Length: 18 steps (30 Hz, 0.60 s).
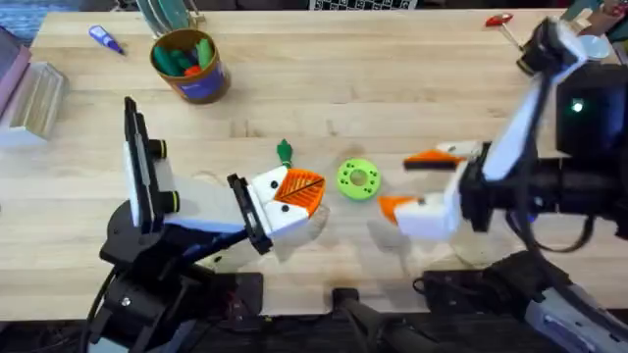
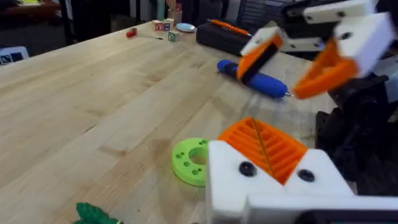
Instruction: Pick up the gripper from the table and insert it into the empty holder that is missing its gripper. Then pick up a screw, insert it into the mounting hole, and use the screwdriver to tighten it. Finally, clean up the table by picking up the vegetable and placing it into the bucket.
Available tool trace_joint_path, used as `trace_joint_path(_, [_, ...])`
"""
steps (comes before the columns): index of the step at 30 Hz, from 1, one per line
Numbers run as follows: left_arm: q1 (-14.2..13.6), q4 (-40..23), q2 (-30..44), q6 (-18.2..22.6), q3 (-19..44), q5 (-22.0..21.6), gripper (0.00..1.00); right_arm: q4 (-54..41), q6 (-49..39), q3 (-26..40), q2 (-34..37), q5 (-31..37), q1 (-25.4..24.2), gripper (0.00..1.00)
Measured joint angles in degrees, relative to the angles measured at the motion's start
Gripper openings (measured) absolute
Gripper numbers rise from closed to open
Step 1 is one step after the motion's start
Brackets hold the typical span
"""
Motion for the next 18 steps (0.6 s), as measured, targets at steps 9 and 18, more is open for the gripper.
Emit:
trace_joint_path(9, [0.0,0.0,0.0,0.0,0.0,0.0,0.016,13.5,3.1,0.0,9.3,23.8,-1.3,0.991])
trace_joint_path(18, [0.0,0.0,0.0,0.0,0.0,0.0,0.016,11.1,5.9,3.5,23.6,34.6,-18.0,0.991])
